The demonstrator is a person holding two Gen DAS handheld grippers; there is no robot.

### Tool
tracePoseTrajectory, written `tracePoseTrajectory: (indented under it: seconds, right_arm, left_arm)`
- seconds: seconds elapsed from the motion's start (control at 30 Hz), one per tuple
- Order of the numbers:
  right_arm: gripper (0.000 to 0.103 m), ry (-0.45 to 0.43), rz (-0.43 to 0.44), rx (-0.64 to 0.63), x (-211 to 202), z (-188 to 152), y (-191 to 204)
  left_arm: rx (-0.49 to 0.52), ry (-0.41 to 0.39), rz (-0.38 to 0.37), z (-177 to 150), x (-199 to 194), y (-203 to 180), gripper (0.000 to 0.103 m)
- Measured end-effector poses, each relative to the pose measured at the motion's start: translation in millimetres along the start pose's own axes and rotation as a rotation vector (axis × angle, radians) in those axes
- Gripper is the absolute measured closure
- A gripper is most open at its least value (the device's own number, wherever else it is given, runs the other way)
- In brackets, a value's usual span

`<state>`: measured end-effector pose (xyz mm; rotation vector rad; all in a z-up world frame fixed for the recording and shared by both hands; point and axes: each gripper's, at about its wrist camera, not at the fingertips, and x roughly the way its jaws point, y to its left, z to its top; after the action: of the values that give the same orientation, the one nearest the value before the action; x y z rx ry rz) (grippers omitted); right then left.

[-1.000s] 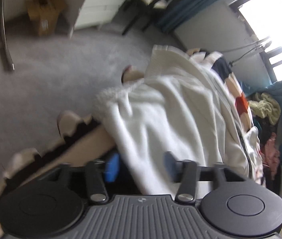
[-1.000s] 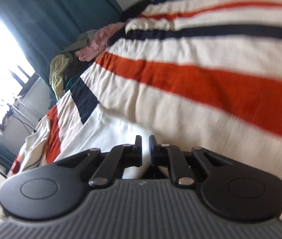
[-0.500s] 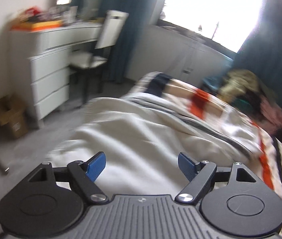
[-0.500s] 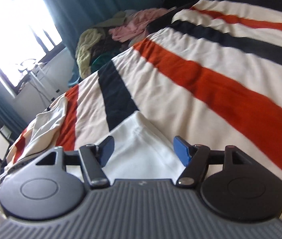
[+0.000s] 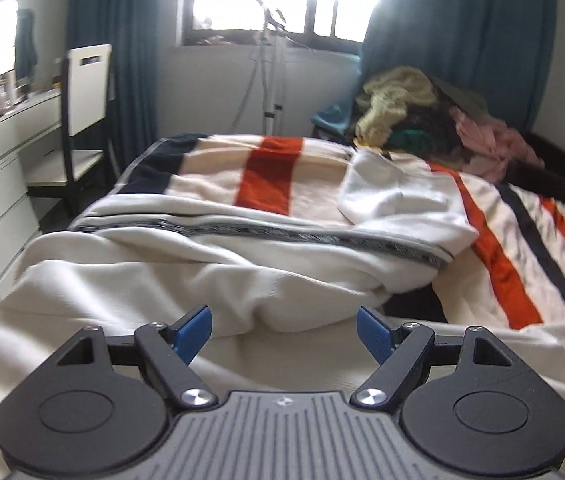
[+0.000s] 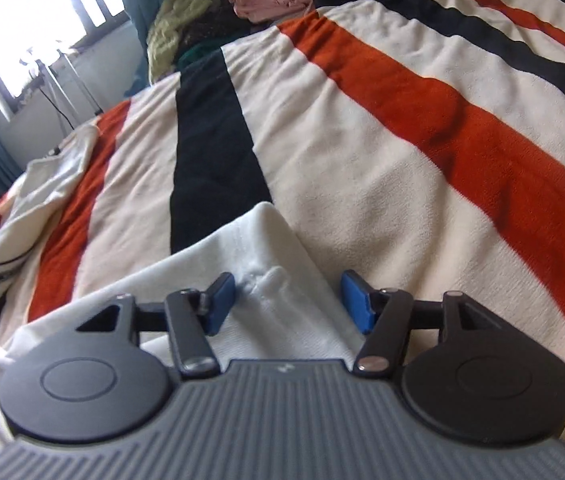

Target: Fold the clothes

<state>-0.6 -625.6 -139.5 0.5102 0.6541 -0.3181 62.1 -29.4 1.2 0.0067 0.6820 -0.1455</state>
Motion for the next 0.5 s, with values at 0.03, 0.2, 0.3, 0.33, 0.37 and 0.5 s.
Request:
tracePoseTrajectory:
  seconds: [0.03, 0.2, 0.3, 0.33, 0.37, 0.5]
  right_arm:
    - [0.079, -0.010, 0.009, -0.010, -1, -2, 0]
    - [0.092, -0.115, -0.013, -0.014, -20, -7, 3]
    - [0.092, -0.169, -0.060, -0.004, -33, -9, -3]
    - [0.092, -0.165, -0.069, 0.006, -33, -11, -8]
    - [0.092, -0.146, -0.072, 0.021, -32, -12, -13]
    - [0.090, -0.153, -0.075, 0.031, -40, -13, -10]
  left_arm:
    - [0.011, 0.007, -0.003, -2, 8, -4, 0.022]
    - [0.062, 0.028, 0.002, -10, 30, -11, 0.022]
    - [0.042, 0.036, 0.007, -11, 29, -7, 0.022]
    - [0.038, 0.036, 0.007, -11, 27, -6, 0.022]
    - [0.033, 0.037, 0.007, -10, 25, -4, 0.022]
    - [0.038, 0.017, -0.011, -8, 6, -4, 0.022]
